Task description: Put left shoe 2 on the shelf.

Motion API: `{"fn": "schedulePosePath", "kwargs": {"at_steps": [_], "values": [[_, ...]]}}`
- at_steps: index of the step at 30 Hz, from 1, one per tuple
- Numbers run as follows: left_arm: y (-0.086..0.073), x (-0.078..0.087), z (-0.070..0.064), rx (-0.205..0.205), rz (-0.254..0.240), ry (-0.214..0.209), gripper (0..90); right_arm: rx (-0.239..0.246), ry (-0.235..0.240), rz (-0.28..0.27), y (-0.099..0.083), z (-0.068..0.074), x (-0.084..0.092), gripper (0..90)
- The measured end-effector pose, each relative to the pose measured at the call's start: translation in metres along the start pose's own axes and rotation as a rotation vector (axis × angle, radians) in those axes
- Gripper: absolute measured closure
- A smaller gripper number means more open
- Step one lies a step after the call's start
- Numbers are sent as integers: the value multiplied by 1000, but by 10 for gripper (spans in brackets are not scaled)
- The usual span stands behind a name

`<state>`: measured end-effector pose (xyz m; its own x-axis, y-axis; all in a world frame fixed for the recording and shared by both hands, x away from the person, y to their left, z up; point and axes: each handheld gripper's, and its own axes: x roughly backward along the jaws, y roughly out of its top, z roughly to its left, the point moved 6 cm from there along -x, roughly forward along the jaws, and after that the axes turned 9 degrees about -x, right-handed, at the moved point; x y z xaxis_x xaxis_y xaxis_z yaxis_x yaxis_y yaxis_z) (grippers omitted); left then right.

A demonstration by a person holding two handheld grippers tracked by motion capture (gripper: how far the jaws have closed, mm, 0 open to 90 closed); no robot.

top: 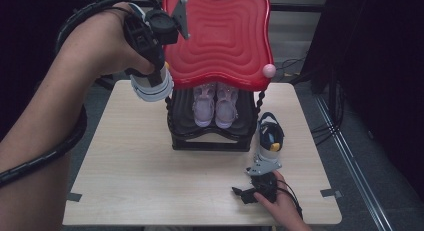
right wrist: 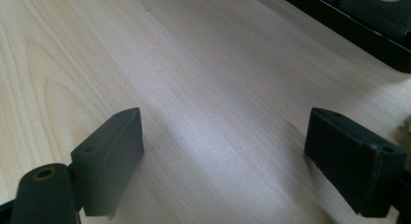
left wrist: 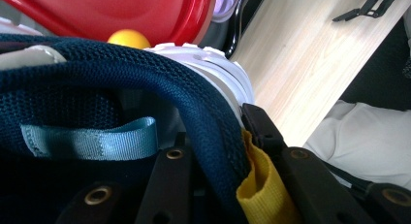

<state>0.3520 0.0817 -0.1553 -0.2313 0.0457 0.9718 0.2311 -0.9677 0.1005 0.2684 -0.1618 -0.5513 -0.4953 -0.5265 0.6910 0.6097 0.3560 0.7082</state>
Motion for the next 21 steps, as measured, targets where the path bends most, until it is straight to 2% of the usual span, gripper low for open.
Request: {"fn": "schedulePosePath", "kwargs": {"at_steps": [1, 5, 10, 13, 14, 21], "values": [[2, 0, -1, 3, -13, 0, 743, 0, 0, 0, 0, 0, 0, 134], [9, 2, -2, -16, -5, 6, 743, 0, 0, 0, 0, 0, 0, 134], [18, 6, -3, -22, -20, 16, 743, 0, 0, 0, 0, 0, 0, 134], [23, 9, -2, -41, -17, 23, 743, 0, 0, 0, 0, 0, 0, 134], [25, 10, -3, -35, -23, 28, 743, 0, 0, 0, 0, 0, 0, 135], [38, 12, -1, -71, -25, 51, 744, 0, 0, 0, 0, 0, 0, 134]]}}
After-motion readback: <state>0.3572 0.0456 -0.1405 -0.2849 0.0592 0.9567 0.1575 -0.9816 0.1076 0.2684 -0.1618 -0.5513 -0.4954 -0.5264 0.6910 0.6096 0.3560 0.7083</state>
